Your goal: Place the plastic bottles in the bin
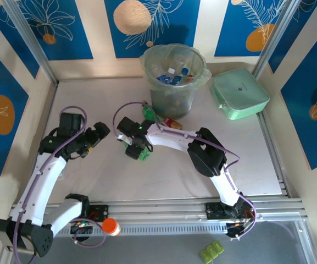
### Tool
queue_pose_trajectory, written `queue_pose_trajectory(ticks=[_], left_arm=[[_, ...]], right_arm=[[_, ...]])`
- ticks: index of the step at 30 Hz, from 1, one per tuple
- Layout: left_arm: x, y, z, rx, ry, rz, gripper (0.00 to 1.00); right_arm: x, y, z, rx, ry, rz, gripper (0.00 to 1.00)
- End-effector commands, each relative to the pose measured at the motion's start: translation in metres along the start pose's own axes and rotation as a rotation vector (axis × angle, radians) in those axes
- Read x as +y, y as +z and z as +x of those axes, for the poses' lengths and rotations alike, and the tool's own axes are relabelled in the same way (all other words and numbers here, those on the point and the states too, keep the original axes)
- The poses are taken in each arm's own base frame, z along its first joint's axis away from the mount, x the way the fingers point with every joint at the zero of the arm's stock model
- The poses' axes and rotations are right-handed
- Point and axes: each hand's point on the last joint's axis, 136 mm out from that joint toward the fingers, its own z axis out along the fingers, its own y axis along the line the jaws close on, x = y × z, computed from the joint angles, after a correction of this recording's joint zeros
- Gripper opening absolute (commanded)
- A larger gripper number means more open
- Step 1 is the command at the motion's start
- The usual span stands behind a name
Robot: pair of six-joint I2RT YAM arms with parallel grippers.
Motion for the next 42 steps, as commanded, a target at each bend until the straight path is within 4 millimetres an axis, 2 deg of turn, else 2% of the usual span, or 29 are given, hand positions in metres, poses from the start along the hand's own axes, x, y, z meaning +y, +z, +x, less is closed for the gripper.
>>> queue_pose_trajectory(ticks=[1,11,15,21,26,30,33,38,40,42], left_arm=[[-0.009,0.004,-0.005,0.005,-0.039,0.042,0.99],[-0.014,0.005,-0.01,-0.013,-0.064,0.067,0.99],[-0.015,-0.001,-0.01,-0.024,-0.049,0.07,0.99],[-0.016,-0.01,-0.012,-0.033,-0.023,0.056,0.99],[-0.013,-0.02,-0.012,-0.066,-0.023,0.05,0.99],[-0.008,-0.025,-0.015,-0.095,-0.036,0.036,0.99],[-0.011,-0.021,-0.018,-0.099,-0.056,0.039,0.99],[-0.015,-0.01,-0.027,-0.108,-0.077,0.037,0.99],[-0.02,-0.006,-0.029,-0.104,-0.076,0.059,0.99],[-0.028,-0.003,-0.028,-0.082,-0.069,0.087,0.99]], right_arm=[[0.004,0.013,0.014,0.054,0.02,-0.018,0.69],[-0.006,0.026,0.019,0.12,0.106,-0.007,0.69],[0.0,0.022,0.019,0.112,0.095,-0.001,0.61],[0.009,-0.008,0.021,0.058,0.09,-0.003,0.48],[0.02,-0.04,0.022,-0.024,0.081,-0.019,0.47],[0.029,-0.072,0.025,-0.104,0.092,-0.064,0.47],[0.028,-0.108,0.024,-0.192,0.096,-0.058,0.47],[0.011,-0.191,0.009,-0.425,0.155,-0.054,0.47],[-0.008,-0.233,0.0,-0.539,0.228,-0.058,0.46],[-0.028,-0.266,-0.008,-0.642,0.301,-0.069,0.46]])
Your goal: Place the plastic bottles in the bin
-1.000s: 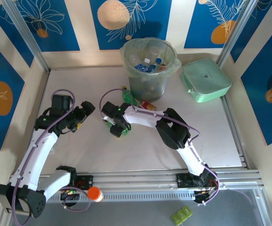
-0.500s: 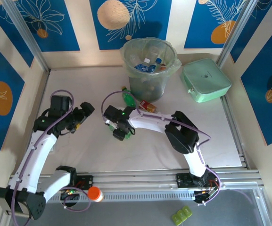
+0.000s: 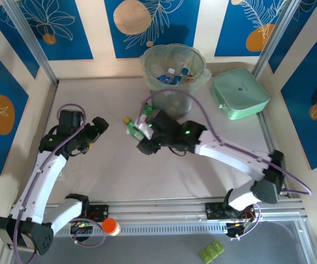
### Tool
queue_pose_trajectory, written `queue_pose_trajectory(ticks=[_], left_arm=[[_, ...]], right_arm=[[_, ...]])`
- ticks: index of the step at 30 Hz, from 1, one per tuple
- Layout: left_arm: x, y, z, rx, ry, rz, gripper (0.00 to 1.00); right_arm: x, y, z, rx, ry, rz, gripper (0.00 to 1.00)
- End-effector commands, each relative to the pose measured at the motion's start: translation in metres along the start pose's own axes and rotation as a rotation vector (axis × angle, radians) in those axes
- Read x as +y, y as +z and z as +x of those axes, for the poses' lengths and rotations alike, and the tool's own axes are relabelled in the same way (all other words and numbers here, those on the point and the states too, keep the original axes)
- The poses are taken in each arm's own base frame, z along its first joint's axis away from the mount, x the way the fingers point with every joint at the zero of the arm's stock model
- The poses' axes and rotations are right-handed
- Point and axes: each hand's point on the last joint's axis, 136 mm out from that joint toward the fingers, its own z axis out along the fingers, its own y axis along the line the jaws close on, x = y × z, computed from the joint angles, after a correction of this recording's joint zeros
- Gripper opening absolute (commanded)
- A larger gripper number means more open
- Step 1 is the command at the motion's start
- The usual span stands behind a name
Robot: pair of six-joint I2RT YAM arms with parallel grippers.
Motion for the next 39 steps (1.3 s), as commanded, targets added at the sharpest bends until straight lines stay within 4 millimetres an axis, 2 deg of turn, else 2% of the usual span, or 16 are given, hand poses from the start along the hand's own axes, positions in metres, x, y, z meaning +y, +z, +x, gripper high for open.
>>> queue_pose_trajectory(ticks=[1,4,10,15,18,22,26,36,39], left_arm=[[-0.022,0.0,-0.008,0.001,0.004,0.08,0.99],[-0.042,0.002,-0.001,0.059,0.069,0.152,0.99],[-0.076,-0.002,0.016,0.143,0.184,0.319,0.99],[-0.083,-0.003,0.024,0.183,0.219,0.344,0.99],[-0.085,-0.007,0.023,0.162,0.244,0.357,0.99],[-0.083,-0.008,0.024,0.152,0.254,0.362,0.99],[-0.079,-0.004,0.026,0.157,0.249,0.356,0.99],[-0.076,-0.003,0.027,0.16,0.251,0.344,0.99],[-0.073,-0.003,0.026,0.153,0.256,0.332,0.99]], right_arm=[[-0.025,-0.047,-0.055,-0.215,0.145,-0.027,0.46],[-0.075,-0.064,-0.081,-0.288,0.241,0.042,0.46],[-0.188,-0.073,-0.111,-0.333,0.413,0.231,0.45],[-0.27,-0.056,-0.113,-0.27,0.51,0.362,0.44],[-0.305,-0.045,-0.111,-0.239,0.534,0.424,0.44],[-0.335,-0.032,-0.105,-0.206,0.567,0.46,0.43],[-0.352,-0.018,-0.087,-0.172,0.633,0.463,0.44],[-0.363,0.013,-0.048,-0.057,0.69,0.488,0.48],[-0.363,0.017,-0.043,-0.046,0.703,0.486,0.53]])
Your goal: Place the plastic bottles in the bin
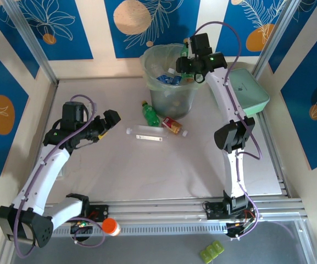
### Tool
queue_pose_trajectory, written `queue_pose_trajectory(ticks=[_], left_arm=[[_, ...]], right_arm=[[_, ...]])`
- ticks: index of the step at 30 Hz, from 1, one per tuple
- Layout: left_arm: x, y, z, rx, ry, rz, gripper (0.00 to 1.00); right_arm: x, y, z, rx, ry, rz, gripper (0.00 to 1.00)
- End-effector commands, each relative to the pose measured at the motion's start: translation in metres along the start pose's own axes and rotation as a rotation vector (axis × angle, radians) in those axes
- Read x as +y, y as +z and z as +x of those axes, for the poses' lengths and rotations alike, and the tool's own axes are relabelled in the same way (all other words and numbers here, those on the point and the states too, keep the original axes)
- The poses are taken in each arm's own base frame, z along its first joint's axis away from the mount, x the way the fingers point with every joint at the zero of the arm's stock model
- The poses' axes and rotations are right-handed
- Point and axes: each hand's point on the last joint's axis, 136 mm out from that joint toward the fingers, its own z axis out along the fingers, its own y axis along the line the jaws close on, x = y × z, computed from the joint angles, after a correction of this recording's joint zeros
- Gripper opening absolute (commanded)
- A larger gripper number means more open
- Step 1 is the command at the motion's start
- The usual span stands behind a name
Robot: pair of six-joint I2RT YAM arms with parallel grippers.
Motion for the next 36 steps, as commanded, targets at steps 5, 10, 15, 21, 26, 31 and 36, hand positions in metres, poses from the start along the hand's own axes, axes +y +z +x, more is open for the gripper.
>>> queue_pose_trajectory(ticks=[5,10,15,21,26,31,36], left_arm=[[-0.002,-0.006,0.002,-0.008,0.051,-0.007,0.99],[-0.002,-0.01,-0.001,-0.02,0.065,-0.026,0.99],[-0.003,-0.015,-0.003,-0.035,0.081,-0.04,0.99],[-0.002,-0.021,-0.006,-0.059,0.099,-0.062,0.99],[0.0,-0.025,-0.007,-0.076,0.116,-0.078,1.0],[0.0,-0.024,-0.005,-0.069,0.11,-0.07,0.99],[-0.001,-0.026,-0.003,-0.066,0.109,-0.064,0.99]], right_arm=[[0.0,0.002,0.008,0.02,0.014,0.012,0.66],[0.003,-0.014,-0.004,-0.03,0.003,0.017,0.74],[0.0,-0.036,-0.019,-0.087,0.003,0.031,0.75],[0.0,-0.06,-0.032,-0.149,-0.002,0.029,0.68],[0.024,-0.066,-0.035,-0.147,-0.046,-0.085,0.59],[0.066,-0.057,-0.026,-0.098,-0.084,-0.26,0.47],[0.088,-0.04,-0.008,-0.034,-0.107,-0.326,0.41]])
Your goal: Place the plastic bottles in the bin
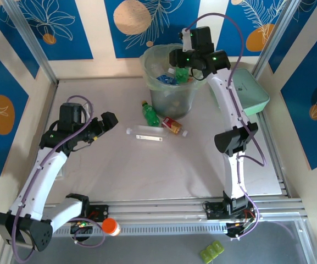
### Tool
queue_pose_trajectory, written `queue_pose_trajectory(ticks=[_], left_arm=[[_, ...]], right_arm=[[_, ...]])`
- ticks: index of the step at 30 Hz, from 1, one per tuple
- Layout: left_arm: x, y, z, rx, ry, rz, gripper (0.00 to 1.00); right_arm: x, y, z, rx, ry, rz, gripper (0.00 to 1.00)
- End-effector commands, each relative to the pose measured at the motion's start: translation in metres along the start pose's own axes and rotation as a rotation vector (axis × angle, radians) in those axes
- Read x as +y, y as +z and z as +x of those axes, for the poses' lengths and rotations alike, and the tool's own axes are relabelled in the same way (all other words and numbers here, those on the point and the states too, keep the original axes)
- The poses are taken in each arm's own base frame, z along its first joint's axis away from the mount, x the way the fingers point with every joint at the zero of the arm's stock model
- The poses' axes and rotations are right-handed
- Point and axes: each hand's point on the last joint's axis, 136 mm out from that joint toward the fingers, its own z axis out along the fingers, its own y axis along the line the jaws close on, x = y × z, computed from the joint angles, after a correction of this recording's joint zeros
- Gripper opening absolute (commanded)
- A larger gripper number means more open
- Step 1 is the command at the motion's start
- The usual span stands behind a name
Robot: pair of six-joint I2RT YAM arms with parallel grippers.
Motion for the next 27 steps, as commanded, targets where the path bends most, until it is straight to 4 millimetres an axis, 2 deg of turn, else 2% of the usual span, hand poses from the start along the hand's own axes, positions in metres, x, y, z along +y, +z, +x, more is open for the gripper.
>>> queue_pose_trajectory(ticks=[1,4,6,9,11,16,22,24,27], left_arm=[[-0.009,-0.011,-0.001,-0.018,0.037,0.018,0.99],[-0.008,-0.011,0.0,-0.016,0.037,0.016,0.99],[-0.008,-0.011,0.001,-0.012,0.036,0.016,0.99],[-0.006,-0.01,0.002,-0.009,0.035,0.014,0.99],[-0.006,-0.01,0.002,-0.011,0.033,0.012,0.99],[-0.004,-0.008,0.002,-0.007,0.03,0.009,0.99],[-0.003,-0.011,-0.001,-0.023,0.047,-0.012,0.99],[-0.004,-0.012,-0.001,-0.024,0.053,-0.01,0.99],[-0.005,-0.014,-0.003,-0.031,0.058,-0.011,0.99]], right_arm=[[0.016,0.02,0.025,0.094,0.005,-0.087,0.41],[0.0,0.03,0.036,0.132,0.021,-0.021,0.39],[-0.019,0.033,0.042,0.15,0.031,0.056,0.36],[-0.047,0.031,0.046,0.161,0.04,0.18,0.34],[-0.058,0.026,0.045,0.156,0.041,0.236,0.31],[-0.057,0.015,0.032,0.107,0.052,0.219,0.31],[-0.055,-0.014,0.003,-0.011,0.032,0.295,0.32],[-0.053,-0.017,-0.004,-0.039,0.03,0.287,0.32],[-0.052,-0.013,-0.008,-0.054,0.024,0.274,0.32]])
